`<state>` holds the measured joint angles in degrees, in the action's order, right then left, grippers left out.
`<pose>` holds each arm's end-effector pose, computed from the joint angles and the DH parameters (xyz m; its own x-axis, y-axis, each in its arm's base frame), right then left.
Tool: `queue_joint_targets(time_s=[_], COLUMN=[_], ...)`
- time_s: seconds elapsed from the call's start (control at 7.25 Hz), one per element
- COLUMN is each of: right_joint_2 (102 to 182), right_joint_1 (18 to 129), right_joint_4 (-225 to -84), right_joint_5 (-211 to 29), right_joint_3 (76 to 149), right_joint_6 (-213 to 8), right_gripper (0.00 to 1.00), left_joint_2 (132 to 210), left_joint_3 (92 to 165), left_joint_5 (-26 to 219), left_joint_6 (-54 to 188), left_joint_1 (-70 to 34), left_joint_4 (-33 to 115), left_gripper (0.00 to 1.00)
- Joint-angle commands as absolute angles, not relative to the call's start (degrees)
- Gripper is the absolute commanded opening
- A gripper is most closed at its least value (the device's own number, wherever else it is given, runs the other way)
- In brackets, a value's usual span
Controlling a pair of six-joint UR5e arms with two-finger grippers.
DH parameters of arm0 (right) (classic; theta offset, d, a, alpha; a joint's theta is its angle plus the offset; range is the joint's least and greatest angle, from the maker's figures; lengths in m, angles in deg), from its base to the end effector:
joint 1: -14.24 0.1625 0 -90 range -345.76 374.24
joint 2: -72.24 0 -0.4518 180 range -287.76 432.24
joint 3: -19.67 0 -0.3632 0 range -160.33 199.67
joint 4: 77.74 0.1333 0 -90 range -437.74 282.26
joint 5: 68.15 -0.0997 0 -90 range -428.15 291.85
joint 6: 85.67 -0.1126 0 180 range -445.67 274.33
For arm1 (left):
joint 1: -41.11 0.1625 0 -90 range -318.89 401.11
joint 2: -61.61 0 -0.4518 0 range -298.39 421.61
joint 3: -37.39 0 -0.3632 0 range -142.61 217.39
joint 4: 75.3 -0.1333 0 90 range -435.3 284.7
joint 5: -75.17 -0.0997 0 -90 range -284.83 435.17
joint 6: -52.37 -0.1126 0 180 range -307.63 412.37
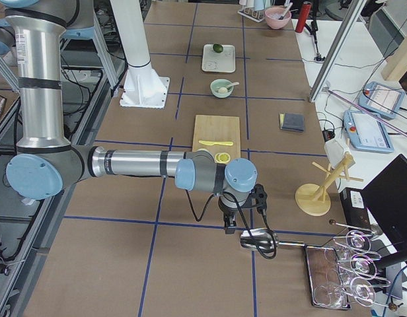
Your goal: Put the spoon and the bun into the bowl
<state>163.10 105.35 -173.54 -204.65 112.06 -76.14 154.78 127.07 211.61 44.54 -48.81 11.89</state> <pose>0.0603 -0.4489 0.6893 0.6809 -0.0987 0.7257 0.0947 0.9944 0.0463 -0.0510 -0.4876 0.6731 0.6825 0.1377 -0.7178 -0.0953 0.9905 0.0994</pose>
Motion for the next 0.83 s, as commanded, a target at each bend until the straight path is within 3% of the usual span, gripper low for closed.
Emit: queue_joint_targets(time_s=[0.0, 0.69], right_joint_2=[162.94, 162.77], right_joint_1=[105.38, 105.29], right_joint_4=[-173.54, -169.94], right_joint_5=[-204.56, -204.56], right_joint_3=[111.96, 111.69], right_joint_6=[-76.61, -86.99], right_gripper=[1.0, 1.0], left_joint_2=[154.69, 154.77], left_joint_3=[127.12, 127.3], left_joint_5=[211.57, 211.57], left_joint_6=[44.54, 44.63], left_joint_1=[-48.81, -48.81], left_joint_4=[11.89, 11.89], left_gripper=[1.0, 1.0])
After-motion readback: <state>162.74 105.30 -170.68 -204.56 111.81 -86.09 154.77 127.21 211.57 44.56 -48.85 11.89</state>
